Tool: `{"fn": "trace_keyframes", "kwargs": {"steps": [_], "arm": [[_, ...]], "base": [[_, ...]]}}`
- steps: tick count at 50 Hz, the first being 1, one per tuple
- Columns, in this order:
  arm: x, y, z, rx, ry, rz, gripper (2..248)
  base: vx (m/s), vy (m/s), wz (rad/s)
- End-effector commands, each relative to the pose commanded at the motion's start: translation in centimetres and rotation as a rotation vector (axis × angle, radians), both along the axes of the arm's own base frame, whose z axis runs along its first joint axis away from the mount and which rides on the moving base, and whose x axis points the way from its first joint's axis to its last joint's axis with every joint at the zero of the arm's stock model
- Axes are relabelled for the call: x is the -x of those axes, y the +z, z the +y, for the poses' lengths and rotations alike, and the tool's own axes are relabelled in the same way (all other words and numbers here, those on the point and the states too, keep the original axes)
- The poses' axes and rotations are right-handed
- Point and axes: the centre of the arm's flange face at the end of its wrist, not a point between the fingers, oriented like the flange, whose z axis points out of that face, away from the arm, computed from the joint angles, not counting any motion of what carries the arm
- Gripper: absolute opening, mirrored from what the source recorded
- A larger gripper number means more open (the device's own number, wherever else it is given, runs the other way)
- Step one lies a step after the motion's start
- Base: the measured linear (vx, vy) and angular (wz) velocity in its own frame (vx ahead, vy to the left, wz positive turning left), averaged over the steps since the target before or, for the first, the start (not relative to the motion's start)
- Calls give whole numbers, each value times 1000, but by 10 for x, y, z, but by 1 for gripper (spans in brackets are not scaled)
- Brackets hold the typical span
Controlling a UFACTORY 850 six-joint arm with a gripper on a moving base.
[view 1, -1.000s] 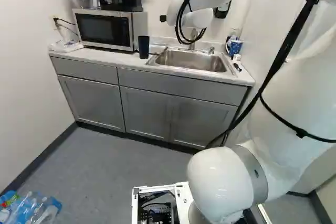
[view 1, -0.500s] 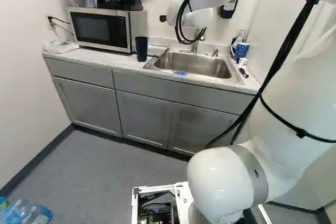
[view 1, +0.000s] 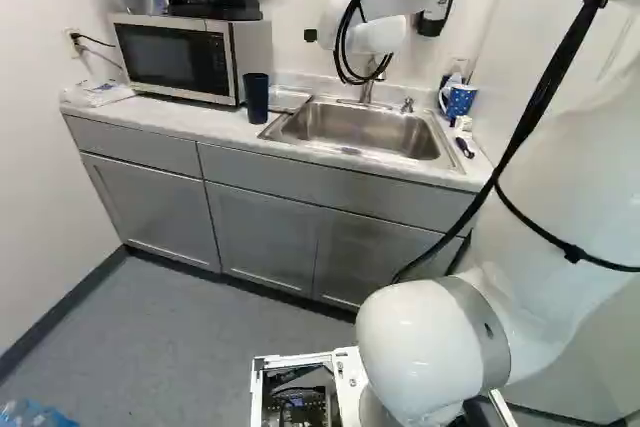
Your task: Rinse the cup and place it in the tray
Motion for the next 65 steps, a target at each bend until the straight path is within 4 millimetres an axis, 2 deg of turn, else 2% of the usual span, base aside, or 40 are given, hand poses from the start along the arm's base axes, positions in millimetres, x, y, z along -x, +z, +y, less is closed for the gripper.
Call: {"fn": "trace_keyframes", "kwargs": {"steps": [35, 65], "arm": [[-5, 0, 0, 0, 0, 0, 247], [-58, -3, -9, 0, -24, 30, 247]], "base": [[20, -15, -3], [0, 0, 0]]}}
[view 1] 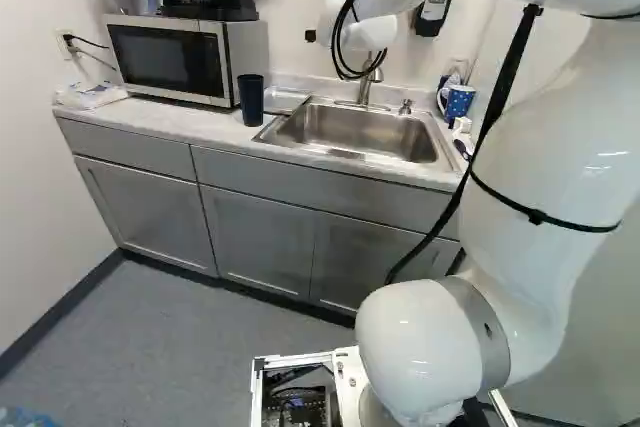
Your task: Rinse the cup and place it in the tray
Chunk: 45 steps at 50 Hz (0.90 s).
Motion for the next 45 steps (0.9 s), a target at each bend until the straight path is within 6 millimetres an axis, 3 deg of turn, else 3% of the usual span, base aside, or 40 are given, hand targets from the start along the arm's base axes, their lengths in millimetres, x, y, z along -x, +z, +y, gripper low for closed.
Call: {"fn": "trace_keyframes", "kwargs": {"steps": [45], "arm": [[-52, -15, -64, -80, -142, 129, 247]], "base": [[0, 0, 0]]}}
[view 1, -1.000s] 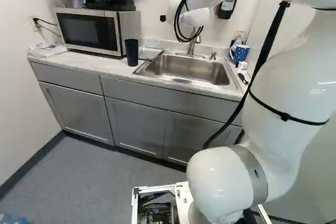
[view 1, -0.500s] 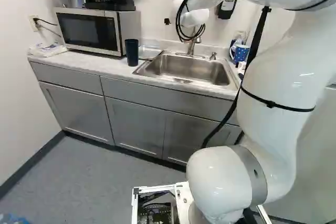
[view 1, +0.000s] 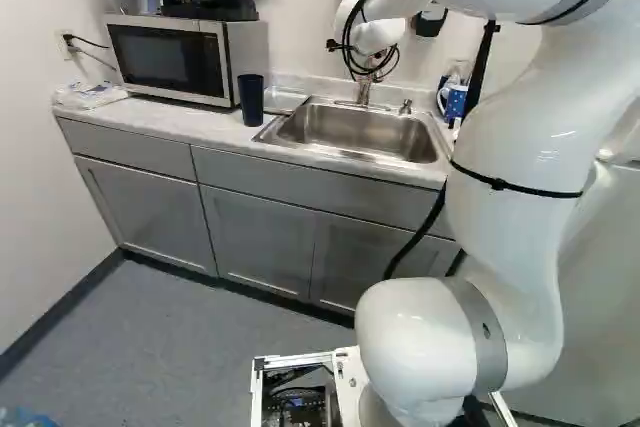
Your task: Rinse the cup and place it in the tray
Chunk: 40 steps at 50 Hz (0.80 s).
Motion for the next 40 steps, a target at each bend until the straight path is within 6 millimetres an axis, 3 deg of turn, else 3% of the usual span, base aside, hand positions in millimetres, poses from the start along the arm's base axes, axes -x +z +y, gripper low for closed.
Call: {"fn": "trace_keyframes", "kwargs": {"steps": [40], "arm": [[-78, -10, -4, 0, 3, -9, 247]], "base": [[0, 0, 0]]}}
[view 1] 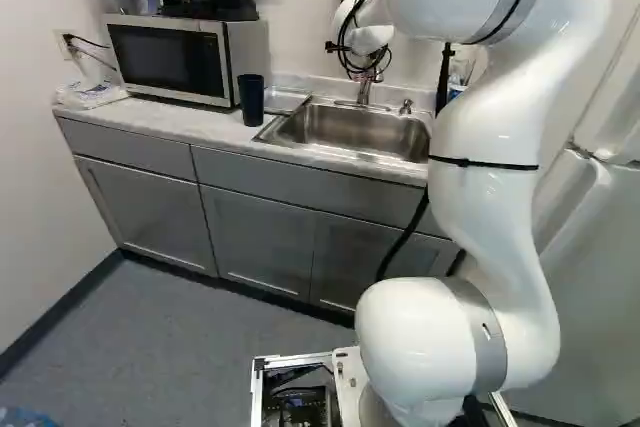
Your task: Rinse the cup and place it in the tray
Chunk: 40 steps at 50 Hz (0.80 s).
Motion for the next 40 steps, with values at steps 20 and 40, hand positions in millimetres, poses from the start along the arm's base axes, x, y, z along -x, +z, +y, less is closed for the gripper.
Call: {"fn": "trace_keyframes", "kwargs": {"steps": [20, 40], "arm": [[-37, 0, -6, 7, -10, -80, 247], [-38, -1, -7, 8, -10, -81, 247]], "base": [[0, 0, 0], [0, 0, 0]]}}
